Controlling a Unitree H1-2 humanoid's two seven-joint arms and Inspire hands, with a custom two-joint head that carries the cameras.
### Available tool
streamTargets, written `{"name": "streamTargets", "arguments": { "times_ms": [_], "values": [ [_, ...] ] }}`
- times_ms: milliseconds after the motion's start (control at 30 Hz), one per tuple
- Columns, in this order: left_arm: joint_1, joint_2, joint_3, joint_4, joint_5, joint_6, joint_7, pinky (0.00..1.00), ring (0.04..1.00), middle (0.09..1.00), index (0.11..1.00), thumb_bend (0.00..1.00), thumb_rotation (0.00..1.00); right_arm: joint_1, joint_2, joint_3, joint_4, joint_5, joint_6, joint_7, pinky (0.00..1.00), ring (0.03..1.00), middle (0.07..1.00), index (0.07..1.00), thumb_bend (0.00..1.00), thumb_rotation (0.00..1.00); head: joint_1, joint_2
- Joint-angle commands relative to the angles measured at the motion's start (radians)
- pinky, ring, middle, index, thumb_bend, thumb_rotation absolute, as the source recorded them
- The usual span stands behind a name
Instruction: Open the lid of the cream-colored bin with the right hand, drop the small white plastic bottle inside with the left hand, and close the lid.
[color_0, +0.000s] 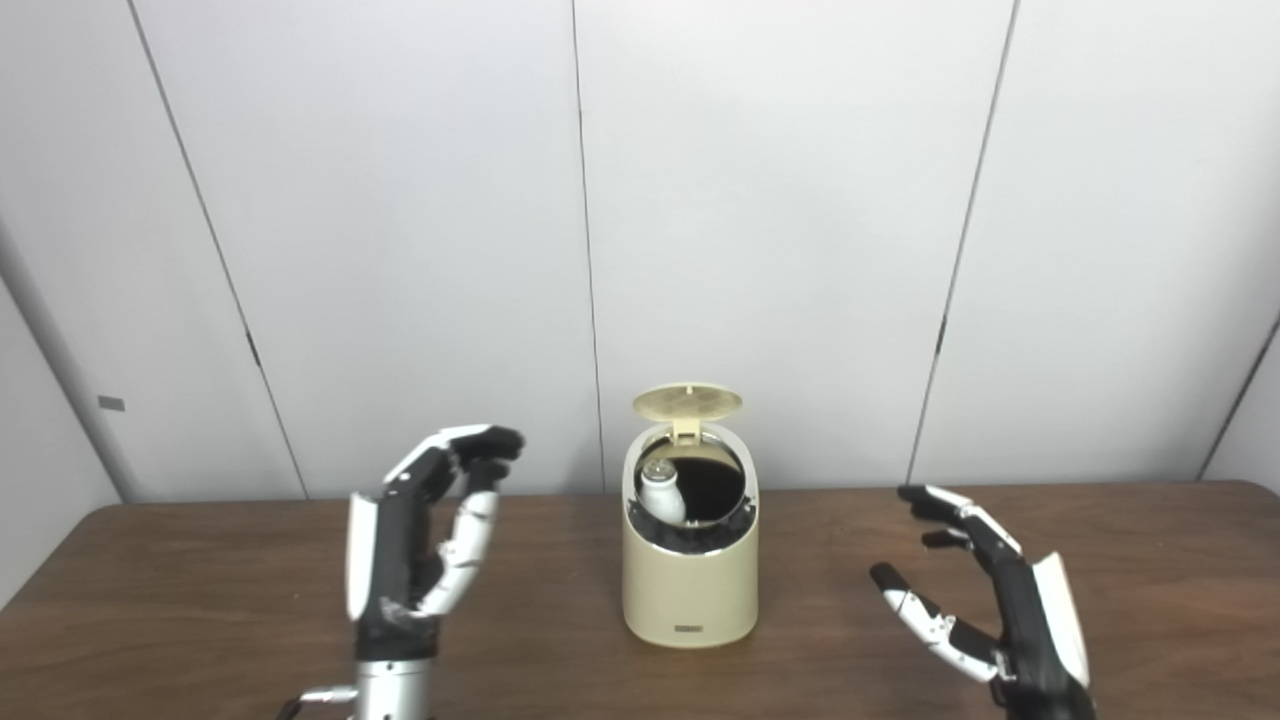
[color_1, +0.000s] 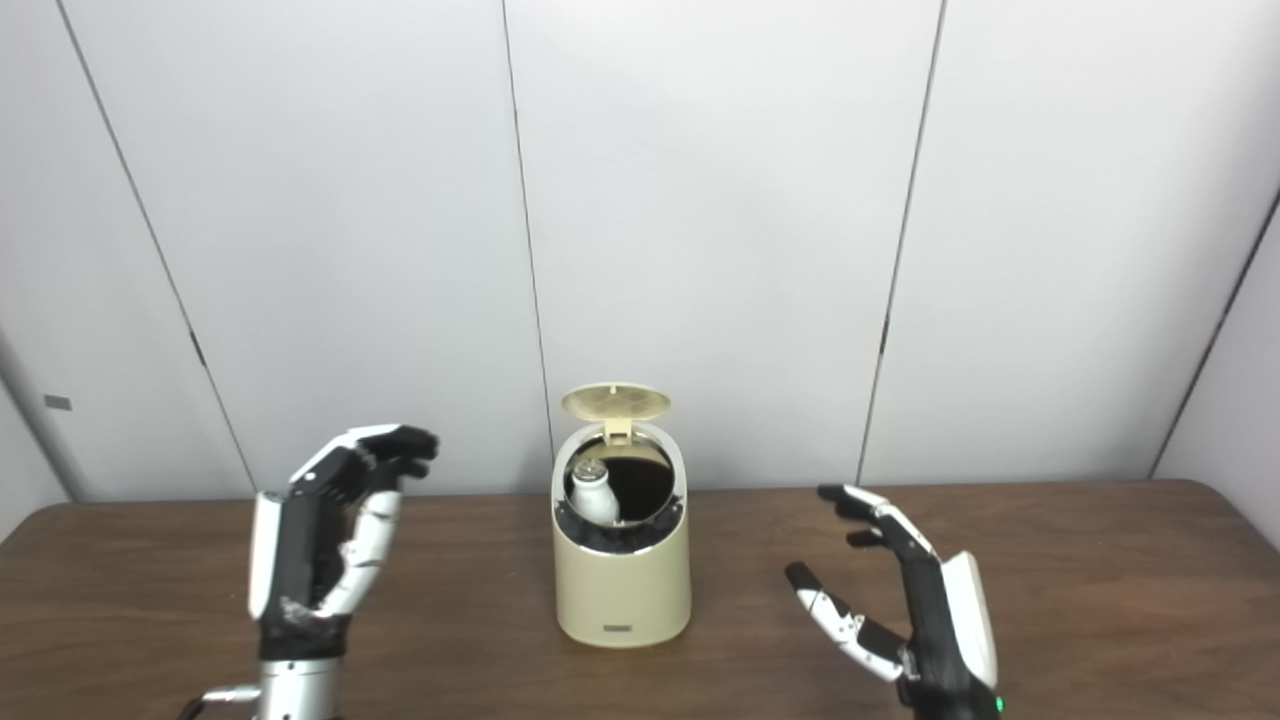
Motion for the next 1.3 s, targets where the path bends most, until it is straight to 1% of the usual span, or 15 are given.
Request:
{"name": "streamTargets", "arguments": {
  "times_ms": [0,100,133,200,233,300,367,467,533,600,733,933,1067,1200,1267],
  "values": [
    [-0.012,-0.036,0.055,-0.019,-0.009,-0.01,-0.101,0.55,0.61,0.627,0.618,0.26,0.56,-0.062,-0.035,0.013,-0.092,-0.022,0.02,0.061,0.76,0.861,0.874,0.862,0.58,0.83,0.0,-0.001],
    [0.012,-0.083,0.124,-0.006,-0.012,-0.01,-0.203,0.55,0.632,0.657,0.661,0.3,0.66,-0.105,-0.07,0.03,-0.183,-0.058,0.107,0.149,0.86,0.921,0.924,0.919,0.78,0.95,0.002,-0.007],
    [0.019,-0.097,0.144,0.0,-0.025,-0.009,-0.242,0.57,0.648,0.678,0.683,0.33,0.7,-0.126,-0.081,0.036,-0.208,-0.066,0.127,0.176,0.88,0.932,0.933,0.928,0.81,0.96,0.002,-0.007],
    [0.028,-0.12,0.179,0.019,-0.051,-0.009,-0.321,0.64,0.729,0.771,0.777,0.49,0.83,-0.167,-0.096,0.044,-0.254,-0.077,0.17,0.228,0.9,0.947,0.944,0.936,0.85,0.98,-0.003,-0.006],
    [0.031,-0.129,0.195,0.028,-0.056,-0.009,-0.353,0.67,0.756,0.799,0.806,0.55,0.86,-0.184,-0.098,0.046,-0.274,-0.082,0.194,0.252,0.9,0.95,0.946,0.936,0.86,0.97,-0.003,-0.006],
    [0.032,-0.145,0.223,0.048,-0.06,-0.01,-0.412,0.72,0.806,0.844,0.848,0.64,0.9,-0.222,-0.107,0.053,-0.31,-0.103,0.243,0.303,0.91,0.962,0.954,0.946,0.88,0.98,-0.007,-0.006],
    [0.032,-0.16,0.245,0.064,-0.063,-0.01,-0.456,0.74,0.819,0.853,0.856,0.67,0.9,-0.274,-0.121,0.064,-0.344,-0.118,0.294,0.368,0.92,0.976,0.965,0.957,0.9,0.99,-0.007,-0.009],
    [0.032,-0.179,0.268,0.081,-0.048,-0.008,-0.486,0.74,0.822,0.856,0.863,0.67,0.88,-0.344,-0.138,0.079,-0.368,-0.111,0.355,0.451,0.96,0.998,0.995,0.974,0.94,0.96,-0.007,-0.009],
    [0.035,-0.189,0.276,0.086,-0.039,-0.005,-0.494,0.75,0.826,0.862,0.868,0.65,0.86,-0.388,-0.151,0.093,-0.376,-0.109,0.392,0.503,0.94,1.0,0.999,0.974,0.97,0.91,-0.009,-0.009],
    [0.039,-0.196,0.281,0.087,-0.028,-0.003,-0.502,0.76,0.825,0.862,0.868,0.6,0.86,-0.437,-0.171,0.117,-0.378,-0.131,0.409,0.556,0.92,1.0,1.0,0.972,0.97,0.9,-0.008,-0.009],
    [0.043,-0.206,0.292,0.086,0.004,-0.006,-0.512,0.74,0.814,0.853,0.852,0.48,0.9,-0.506,-0.186,0.149,-0.362,-0.151,0.43,0.617,0.97,1.0,0.99,0.972,1.0,0.92,-0.008,-0.009],
    [0.047,-0.215,0.308,0.073,0.027,-0.007,-0.527,0.72,0.801,0.841,0.834,0.44,0.9,-0.625,-0.194,0.222,-0.313,-0.166,0.489,0.75,0.98,1.0,0.993,0.964,1.0,0.84,-0.007,-0.006],
    [0.048,-0.223,0.317,0.07,0.03,-0.009,-0.531,0.71,0.796,0.837,0.829,0.43,0.89,-0.669,-0.193,0.256,-0.264,-0.188,0.497,0.783,0.94,1.0,0.968,0.93,1.0,0.81,-0.006,-0.006],
    [0.048,-0.23,0.328,0.072,0.031,-0.008,-0.536,0.72,0.798,0.837,0.828,0.44,0.89,-0.695,-0.191,0.272,-0.181,-0.173,0.453,0.767,0.93,1.0,0.944,0.91,1.0,0.82,-0.004,-0.005],
    [0.047,-0.232,0.332,0.075,0.029,-0.008,-0.538,0.73,0.803,0.841,0.83,0.45,0.88,-0.702,-0.187,0.276,-0.158,-0.174,0.447,0.766,0.94,0.999,0.936,0.906,1.0,0.84,-0.003,-0.005]
  ]
}}
